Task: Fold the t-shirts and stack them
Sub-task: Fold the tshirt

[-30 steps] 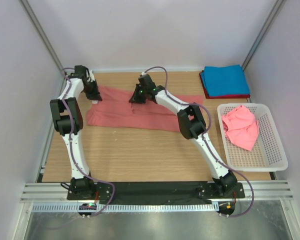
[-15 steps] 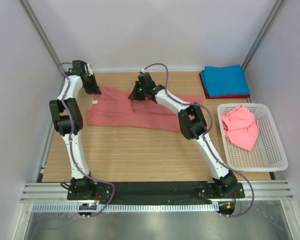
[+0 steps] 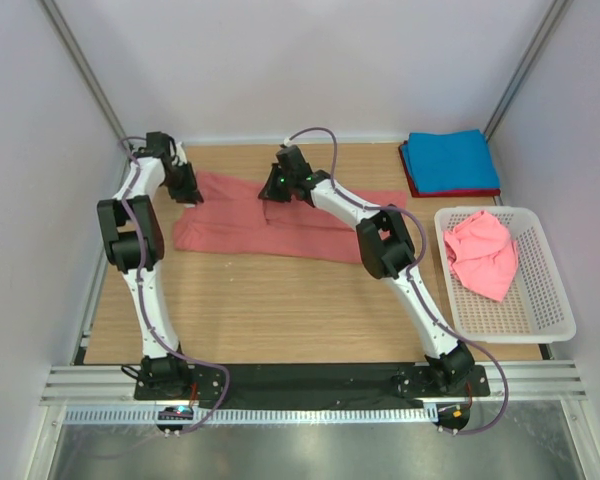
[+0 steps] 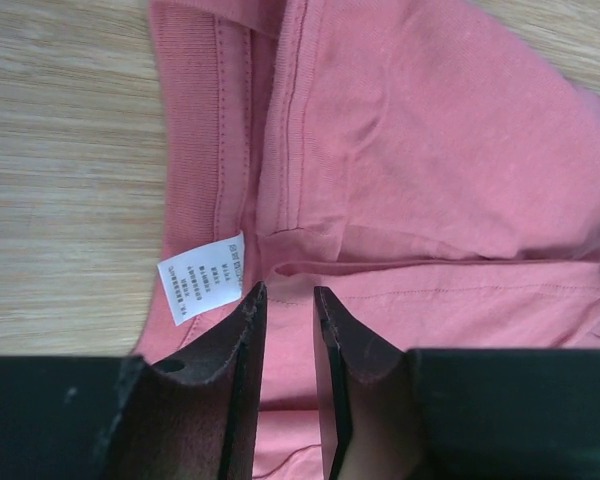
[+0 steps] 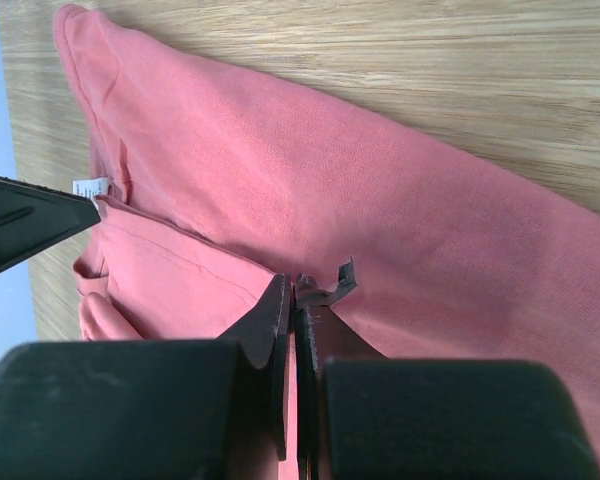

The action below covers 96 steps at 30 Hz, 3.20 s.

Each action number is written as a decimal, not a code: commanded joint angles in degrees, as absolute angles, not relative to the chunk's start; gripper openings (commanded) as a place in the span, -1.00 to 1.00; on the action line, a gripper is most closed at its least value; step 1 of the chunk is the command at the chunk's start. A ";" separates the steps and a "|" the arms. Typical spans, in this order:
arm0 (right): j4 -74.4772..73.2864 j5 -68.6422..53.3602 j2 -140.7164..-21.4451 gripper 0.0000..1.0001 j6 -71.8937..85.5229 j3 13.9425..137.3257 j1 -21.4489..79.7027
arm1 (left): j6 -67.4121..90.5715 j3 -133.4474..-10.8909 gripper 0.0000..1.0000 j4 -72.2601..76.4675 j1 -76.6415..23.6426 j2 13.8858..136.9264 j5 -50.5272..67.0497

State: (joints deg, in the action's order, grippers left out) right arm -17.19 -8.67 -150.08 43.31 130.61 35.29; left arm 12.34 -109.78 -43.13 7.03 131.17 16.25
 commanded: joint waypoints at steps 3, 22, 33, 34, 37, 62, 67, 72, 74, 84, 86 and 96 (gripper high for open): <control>-15.29 -8.52 -146.07 -0.97 43.15 130.69 35.24 | 10.11 -109.52 -0.42 -43.51 7.91 129.03 17.40; -15.38 -8.17 -145.55 -0.98 42.98 130.69 35.24 | 11.69 -112.32 -1.00 -42.80 7.91 128.76 17.32; -12.31 -5.98 -143.35 -0.98 42.89 127.53 35.16 | 12.31 -115.66 -1.00 -42.10 6.42 129.90 18.02; -12.22 -5.89 -143.18 -0.98 42.89 127.36 35.24 | 12.39 -115.84 -0.99 -41.84 6.33 129.90 18.02; -11.95 -5.10 -143.00 -0.98 42.80 127.00 35.24 | 12.74 -116.80 -0.99 -40.70 6.15 130.43 18.19; -29.86 4.21 -132.39 -0.34 40.79 122.87 31.39 | 22.93 -121.04 -0.01 -48.84 5.62 125.17 -10.58; -41.40 4.14 -126.22 -0.34 35.07 114.54 29.36 | 26.10 -104.18 -0.01 -52.91 5.54 115.94 -10.90; -41.65 -2.02 -122.70 -0.35 31.38 109.86 26.73 | 28.47 -90.10 0.02 -50.71 5.62 109.17 -5.55; -42.54 -3.07 -122.61 -0.35 30.33 110.65 25.84 | 30.14 -86.23 0.01 -50.80 5.54 108.46 -2.29; -41.75 -4.39 -118.48 -0.38 29.18 107.32 24.35 | 33.49 -83.40 0.03 -46.05 5.54 111.17 -4.65; -41.66 -4.22 -117.95 -0.38 29.18 106.09 24.35 | 33.31 -84.54 -0.10 -46.75 5.71 114.07 -6.41; -47.71 -2.11 -113.91 -0.36 25.41 102.84 23.99 | 30.33 -96.93 -1.00 -49.48 9.40 123.29 -14.33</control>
State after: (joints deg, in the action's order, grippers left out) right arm -44.64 -2.61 -118.80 28.40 103.90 24.18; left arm 31.99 -92.27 -50.43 7.03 120.92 -9.19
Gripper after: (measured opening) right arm 0.319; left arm 0.007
